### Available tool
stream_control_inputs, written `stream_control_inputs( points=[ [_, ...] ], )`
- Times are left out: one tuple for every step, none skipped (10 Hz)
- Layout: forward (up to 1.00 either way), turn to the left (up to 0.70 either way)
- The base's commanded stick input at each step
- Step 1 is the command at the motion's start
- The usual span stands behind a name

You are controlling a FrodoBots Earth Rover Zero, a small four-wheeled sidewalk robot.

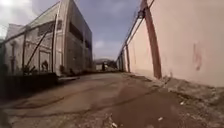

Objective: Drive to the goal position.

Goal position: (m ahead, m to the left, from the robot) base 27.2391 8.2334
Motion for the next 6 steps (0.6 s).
stream_control_inputs(
  points=[
    [0.70, 0.36],
    [0.70, 0.36],
    [0.70, 0.25],
    [0.70, 0.01],
    [0.70, 0.01],
    [0.70, 0.01]
  ],
)
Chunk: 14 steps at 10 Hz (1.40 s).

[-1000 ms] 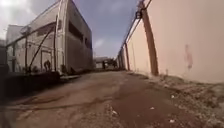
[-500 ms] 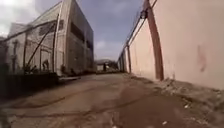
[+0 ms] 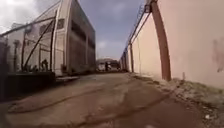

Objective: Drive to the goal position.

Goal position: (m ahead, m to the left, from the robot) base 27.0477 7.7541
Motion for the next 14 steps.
stream_control_inputs(
  points=[
    [0.70, 0.01],
    [0.70, 0.01],
    [0.70, 0.01],
    [0.70, 0.01],
    [0.70, 0.01],
    [0.70, 0.01],
    [0.70, 0.01],
    [0.70, 0.01],
    [0.70, 0.01],
    [0.70, 0.04],
    [0.70, 0.08],
    [0.70, 0.09],
    [0.70, 0.08],
    [0.70, 0.13]
  ],
)
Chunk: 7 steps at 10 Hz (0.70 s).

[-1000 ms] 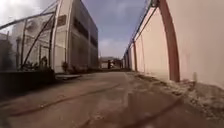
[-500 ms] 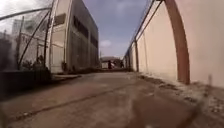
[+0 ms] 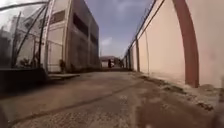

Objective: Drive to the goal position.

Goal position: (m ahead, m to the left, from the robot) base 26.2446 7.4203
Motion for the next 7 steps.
stream_control_inputs(
  points=[
    [0.70, 0.20],
    [0.70, 0.32],
    [0.70, 0.36],
    [0.70, 0.34],
    [0.70, 0.12],
    [0.70, 0.01],
    [0.70, 0.01]
  ],
)
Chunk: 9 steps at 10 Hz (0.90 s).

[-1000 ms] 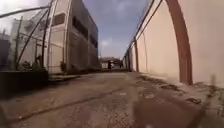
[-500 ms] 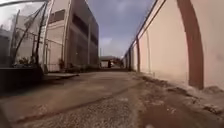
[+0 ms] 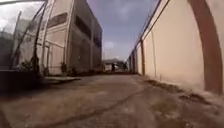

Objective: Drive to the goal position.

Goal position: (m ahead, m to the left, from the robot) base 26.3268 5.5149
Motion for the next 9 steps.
stream_control_inputs(
  points=[
    [0.70, 0.01],
    [0.70, 0.01],
    [0.70, 0.01],
    [0.70, 0.01],
    [0.70, 0.01],
    [0.70, 0.01],
    [0.70, 0.01],
    [0.70, 0.01],
    [0.70, 0.01]
  ],
)
